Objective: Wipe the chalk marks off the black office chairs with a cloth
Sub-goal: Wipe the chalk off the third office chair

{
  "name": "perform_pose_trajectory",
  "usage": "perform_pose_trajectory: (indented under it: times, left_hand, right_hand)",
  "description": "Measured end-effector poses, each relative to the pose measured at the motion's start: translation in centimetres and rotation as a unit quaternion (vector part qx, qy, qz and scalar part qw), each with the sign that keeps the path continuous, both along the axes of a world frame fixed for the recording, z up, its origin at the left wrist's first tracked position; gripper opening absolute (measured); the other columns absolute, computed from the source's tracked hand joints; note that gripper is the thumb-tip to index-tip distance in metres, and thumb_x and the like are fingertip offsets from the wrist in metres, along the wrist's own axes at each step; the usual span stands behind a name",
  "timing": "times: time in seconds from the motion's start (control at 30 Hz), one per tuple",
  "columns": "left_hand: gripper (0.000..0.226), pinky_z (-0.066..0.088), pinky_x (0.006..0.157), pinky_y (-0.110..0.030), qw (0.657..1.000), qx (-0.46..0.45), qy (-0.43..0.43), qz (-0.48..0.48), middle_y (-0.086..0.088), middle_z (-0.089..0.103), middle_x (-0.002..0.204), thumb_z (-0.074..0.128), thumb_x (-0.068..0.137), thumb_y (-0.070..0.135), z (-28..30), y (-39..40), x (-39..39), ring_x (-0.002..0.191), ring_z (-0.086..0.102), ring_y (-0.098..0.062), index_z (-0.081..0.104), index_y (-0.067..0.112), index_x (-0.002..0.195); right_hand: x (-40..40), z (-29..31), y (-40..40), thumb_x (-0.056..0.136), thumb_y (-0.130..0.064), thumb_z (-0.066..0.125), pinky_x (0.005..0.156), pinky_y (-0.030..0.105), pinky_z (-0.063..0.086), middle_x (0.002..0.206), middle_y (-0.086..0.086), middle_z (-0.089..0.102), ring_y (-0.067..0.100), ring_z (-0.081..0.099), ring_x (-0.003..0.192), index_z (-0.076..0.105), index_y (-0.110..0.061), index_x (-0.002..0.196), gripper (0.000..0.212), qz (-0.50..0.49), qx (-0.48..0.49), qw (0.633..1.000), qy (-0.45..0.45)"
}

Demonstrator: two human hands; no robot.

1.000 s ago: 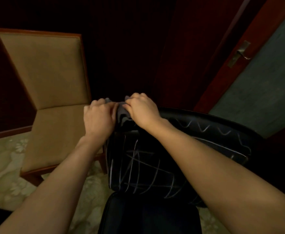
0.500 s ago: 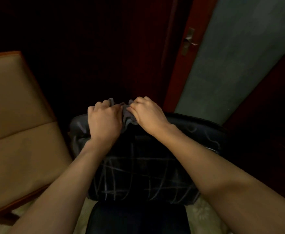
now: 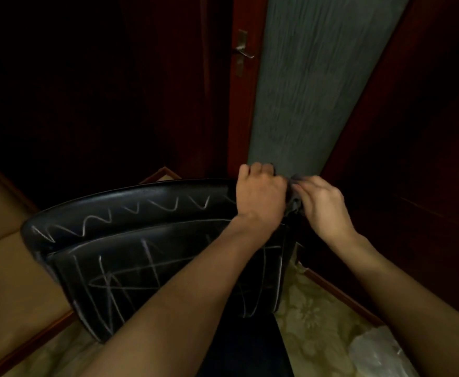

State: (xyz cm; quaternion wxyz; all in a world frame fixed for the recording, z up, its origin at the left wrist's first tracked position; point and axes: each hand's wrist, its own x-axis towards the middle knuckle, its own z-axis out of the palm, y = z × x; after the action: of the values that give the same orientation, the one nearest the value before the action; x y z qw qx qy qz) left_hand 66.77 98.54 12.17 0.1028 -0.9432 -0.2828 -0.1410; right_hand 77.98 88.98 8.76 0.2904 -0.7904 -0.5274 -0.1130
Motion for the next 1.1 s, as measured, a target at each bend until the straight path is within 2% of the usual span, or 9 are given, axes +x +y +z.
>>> perform_pose_trajectory:
  times: [0.1, 0.27, 0.47, 0.53, 0.6, 0.7, 0.83, 1.0, 1.1]
  left_hand:
    - [0.03, 0.033, 0.09, -0.041, 1.0, 0.014, -0.018, 0.015, -0.005, 0.065, 0.112, 0.044, 0.098, 0.025, 0.2, 2.1, -2.8, 0.108, 0.054, -0.028, 0.072, 0.02, 0.108]
    - [0.01, 0.038, 0.073, -0.039, 0.992, 0.054, -0.087, 0.077, -0.006, 0.067, 0.079, 0.069, 0.084, 0.027, -0.5, 7.8, -12.0, 0.077, 0.06, -0.031, 0.075, 0.02, 0.079]
    - [0.029, 0.038, 0.068, -0.04, 0.965, 0.084, -0.135, 0.208, -0.01, 0.065, 0.077, 0.051, 0.095, 0.029, -2.4, 12.7, -25.4, 0.073, 0.06, -0.034, 0.078, 0.018, 0.097]
    - [0.028, 0.037, 0.069, -0.041, 0.958, 0.08, -0.148, 0.232, -0.012, 0.065, 0.08, 0.053, 0.096, 0.028, -3.1, 13.6, -29.3, 0.074, 0.06, -0.036, 0.077, 0.017, 0.105]
    - [0.029, 0.035, 0.069, -0.043, 0.951, 0.068, -0.156, 0.258, -0.014, 0.066, 0.082, 0.052, 0.098, 0.029, -3.8, 14.3, -32.3, 0.077, 0.06, -0.037, 0.076, 0.017, 0.108]
    - [0.033, 0.035, 0.069, -0.043, 0.936, 0.05, -0.194, 0.29, -0.016, 0.065, 0.084, 0.048, 0.099, 0.031, -5.1, 15.0, -35.7, 0.08, 0.06, -0.039, 0.075, 0.016, 0.113]
    - [0.04, 0.042, 0.076, -0.047, 0.89, -0.034, -0.288, 0.35, -0.018, 0.065, 0.094, 0.042, 0.104, 0.036, -6.6, 14.7, -37.5, 0.092, 0.062, -0.041, 0.069, 0.018, 0.127]
    - [0.038, 0.044, 0.096, -0.046, 0.758, -0.149, -0.479, 0.416, -0.011, 0.067, 0.115, 0.045, 0.106, 0.033, -6.6, 13.0, -33.6, 0.11, 0.062, -0.031, 0.06, 0.021, 0.139]
    - [0.038, 0.039, 0.093, -0.046, 0.79, -0.124, -0.436, 0.414, -0.011, 0.066, 0.116, 0.047, 0.105, 0.032, -6.0, 12.2, -31.1, 0.109, 0.061, -0.032, 0.059, 0.023, 0.14]
  right_hand:
    - [-1.8, 1.3, 2.5, 0.097, -0.015, 0.06, 0.088, 0.04, 0.055, 0.109, 0.014, 0.071, 0.034, 0.067, 0.096, 0.075, -0.005, 0.107, 0.021, 0.021, -0.018, 1.0, -0.012]
    - [-9.1, 3.4, 9.8, 0.095, -0.03, 0.05, 0.077, 0.041, 0.054, 0.108, 0.012, 0.072, 0.037, 0.062, 0.088, 0.078, -0.008, 0.1, 0.036, 0.111, -0.044, 0.992, -0.024]
    - [-21.4, 2.2, 19.0, 0.089, -0.027, 0.058, 0.067, 0.04, 0.056, 0.097, 0.01, 0.072, 0.035, 0.061, 0.078, 0.078, -0.008, 0.089, 0.028, 0.219, -0.027, 0.974, -0.052]
    - [-25.2, 2.2, 20.6, 0.095, -0.026, 0.057, 0.076, 0.043, 0.054, 0.109, 0.012, 0.07, 0.036, 0.059, 0.09, 0.076, -0.006, 0.101, 0.029, 0.255, -0.039, 0.964, -0.066]
    - [-28.2, 2.3, 22.1, 0.103, -0.03, 0.049, 0.089, 0.037, 0.044, 0.129, 0.008, 0.062, 0.032, 0.052, 0.109, 0.068, -0.009, 0.123, 0.034, 0.273, -0.07, 0.954, -0.098]
    - [-31.7, 1.8, 23.9, 0.106, -0.032, 0.041, 0.096, 0.033, 0.037, 0.14, 0.003, 0.053, 0.026, 0.044, 0.12, 0.056, -0.013, 0.138, 0.04, 0.301, -0.077, 0.943, -0.118]
    - [-34.6, 0.6, 24.4, 0.106, -0.025, 0.042, 0.099, 0.035, 0.036, 0.147, 0.003, 0.046, 0.027, 0.042, 0.123, 0.048, -0.01, 0.144, 0.042, 0.319, -0.072, 0.934, -0.146]
    - [-33.7, 0.5, 23.3, 0.095, -0.011, 0.061, 0.095, 0.041, 0.043, 0.144, 0.013, 0.051, 0.034, 0.048, 0.12, 0.057, -0.001, 0.134, 0.041, 0.333, -0.06, 0.928, -0.157]
    - [-30.9, 0.9, 21.7, 0.082, -0.005, 0.074, 0.082, 0.04, 0.049, 0.123, 0.012, 0.059, 0.033, 0.054, 0.103, 0.066, -0.001, 0.117, 0.036, 0.313, -0.037, 0.931, -0.187]
